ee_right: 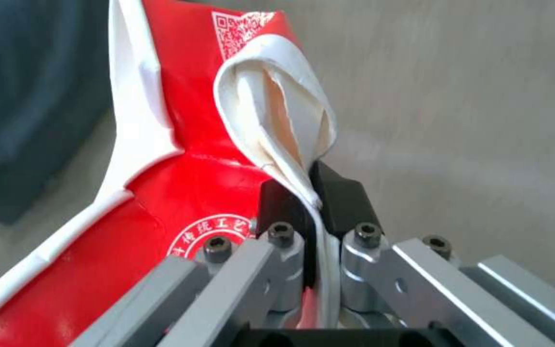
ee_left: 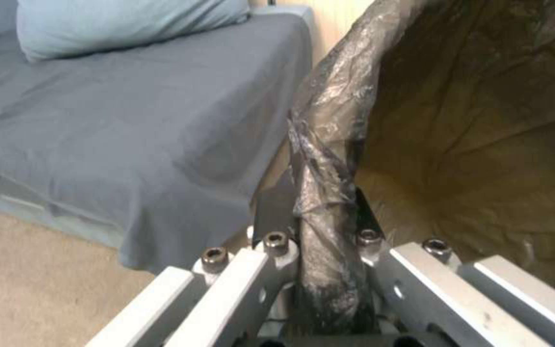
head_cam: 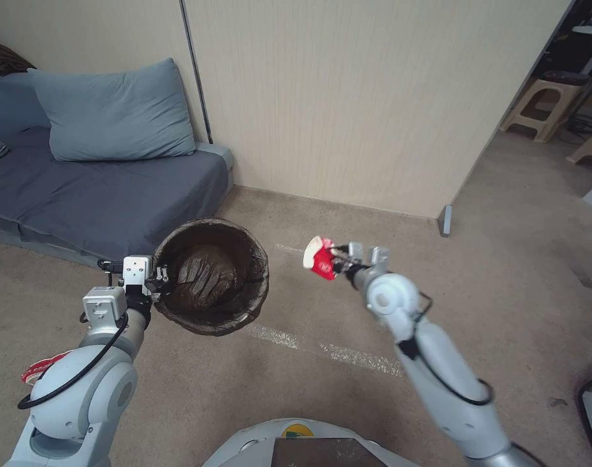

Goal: Pick up the trash bin, then pick up the garbage from the floor and place it into the trash bin.

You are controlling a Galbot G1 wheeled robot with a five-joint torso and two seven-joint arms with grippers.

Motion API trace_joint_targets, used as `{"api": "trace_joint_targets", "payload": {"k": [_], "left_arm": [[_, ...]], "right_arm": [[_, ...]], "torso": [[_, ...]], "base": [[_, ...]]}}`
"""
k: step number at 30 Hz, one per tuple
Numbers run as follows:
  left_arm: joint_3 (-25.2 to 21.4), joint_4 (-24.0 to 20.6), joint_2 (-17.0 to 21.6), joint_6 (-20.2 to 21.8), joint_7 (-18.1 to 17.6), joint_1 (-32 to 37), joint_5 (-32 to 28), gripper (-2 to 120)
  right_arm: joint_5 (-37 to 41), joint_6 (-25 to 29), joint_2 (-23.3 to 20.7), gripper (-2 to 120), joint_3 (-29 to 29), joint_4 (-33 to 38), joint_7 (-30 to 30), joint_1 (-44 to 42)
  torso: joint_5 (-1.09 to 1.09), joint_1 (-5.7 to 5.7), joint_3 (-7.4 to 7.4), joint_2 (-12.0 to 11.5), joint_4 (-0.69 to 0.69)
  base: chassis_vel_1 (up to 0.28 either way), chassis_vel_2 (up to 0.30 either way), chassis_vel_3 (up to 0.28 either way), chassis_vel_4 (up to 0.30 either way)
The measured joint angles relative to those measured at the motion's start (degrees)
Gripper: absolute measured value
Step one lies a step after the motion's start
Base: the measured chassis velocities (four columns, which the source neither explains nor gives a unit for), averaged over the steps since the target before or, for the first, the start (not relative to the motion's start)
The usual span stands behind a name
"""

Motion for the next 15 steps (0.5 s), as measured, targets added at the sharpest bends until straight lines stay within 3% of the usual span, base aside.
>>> {"api": "trace_joint_targets", "payload": {"k": [1,4,6,8,15], "left_arm": [[0.0,0.0,0.0,0.0,0.0,0.0,0.0,0],[0.54,0.85,-0.4,0.0,0.06,-0.09,0.46,0],[0.59,1.01,-0.47,0.0,0.06,-0.11,0.52,0],[0.71,1.55,-0.57,0.0,0.05,-0.3,0.62,0],[0.9,2.25,-1.13,0.0,0.16,-0.55,1.03,0]], "right_arm": [[0.0,0.0,0.0,0,0.0,0.0,0.0,0.0],[7.11,0.04,-7.27,0,4.72,10.94,-0.25,-0.32],[9.09,0.04,-8.44,0,5.67,12.97,-0.32,-0.27],[17.04,0.05,-12.33,0,8.45,19.23,-0.34,1.0],[25.88,0.07,-18.04,0,8.39,27.85,-2.94,6.08]], "torso": [[0.0,0.0,0.0,0.0,0.0],[0.0,0.0,-0.01,0.01,-0.03],[-0.01,0.0,-0.01,0.01,-0.02],[-0.01,0.0,-0.01,0.01,0.02],[-0.01,0.0,-0.01,0.01,0.0]], "base": [[0.0,0.0,0.0,0.0],[0.0,0.0,0.0,0.0],[0.0,0.0,0.0,0.0],[0.0,0.0,0.0,0.0],[0.0,0.0,0.0,0.0]]}}
